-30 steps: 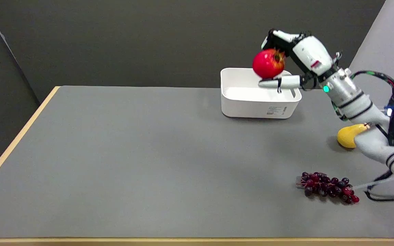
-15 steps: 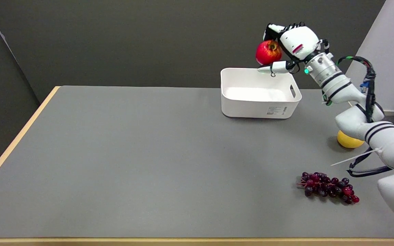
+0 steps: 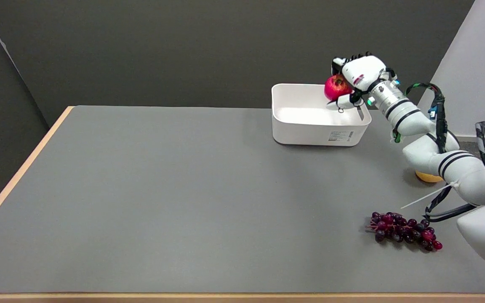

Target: Place the pomegranate into the white box.

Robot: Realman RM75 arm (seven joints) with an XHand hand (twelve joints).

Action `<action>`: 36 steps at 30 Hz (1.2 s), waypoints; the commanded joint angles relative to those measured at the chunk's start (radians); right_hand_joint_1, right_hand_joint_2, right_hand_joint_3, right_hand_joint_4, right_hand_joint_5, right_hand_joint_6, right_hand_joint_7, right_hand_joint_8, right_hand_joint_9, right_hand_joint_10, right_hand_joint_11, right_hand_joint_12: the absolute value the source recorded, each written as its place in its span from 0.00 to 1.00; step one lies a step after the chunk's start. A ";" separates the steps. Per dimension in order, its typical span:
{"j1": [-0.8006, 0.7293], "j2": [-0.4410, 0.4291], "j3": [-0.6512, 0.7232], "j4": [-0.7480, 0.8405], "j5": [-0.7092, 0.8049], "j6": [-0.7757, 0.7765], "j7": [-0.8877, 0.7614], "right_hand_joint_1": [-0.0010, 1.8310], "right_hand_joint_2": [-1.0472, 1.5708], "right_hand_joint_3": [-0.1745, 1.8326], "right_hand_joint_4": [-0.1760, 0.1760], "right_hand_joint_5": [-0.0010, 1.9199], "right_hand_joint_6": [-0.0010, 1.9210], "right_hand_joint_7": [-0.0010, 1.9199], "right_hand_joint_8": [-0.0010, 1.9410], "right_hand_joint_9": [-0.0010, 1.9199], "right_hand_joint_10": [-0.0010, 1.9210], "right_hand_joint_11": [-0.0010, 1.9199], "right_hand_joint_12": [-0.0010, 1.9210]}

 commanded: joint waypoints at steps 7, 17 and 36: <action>-0.044 -0.005 -0.059 0.012 0.073 -0.070 -0.110 0.34 0.67 0.58 0.79 0.10 0.30 0.20 0.28 0.20 0.44 0.16 0.75; -0.088 0.018 -0.050 0.083 0.234 -0.046 -0.040 0.06 0.60 0.53 0.81 0.00 0.00 0.00 0.00 0.01 0.24 0.02 0.59; -0.498 0.167 0.175 0.681 0.519 0.082 0.283 0.01 0.60 0.58 0.85 0.00 0.01 0.00 0.01 0.00 0.20 0.01 0.53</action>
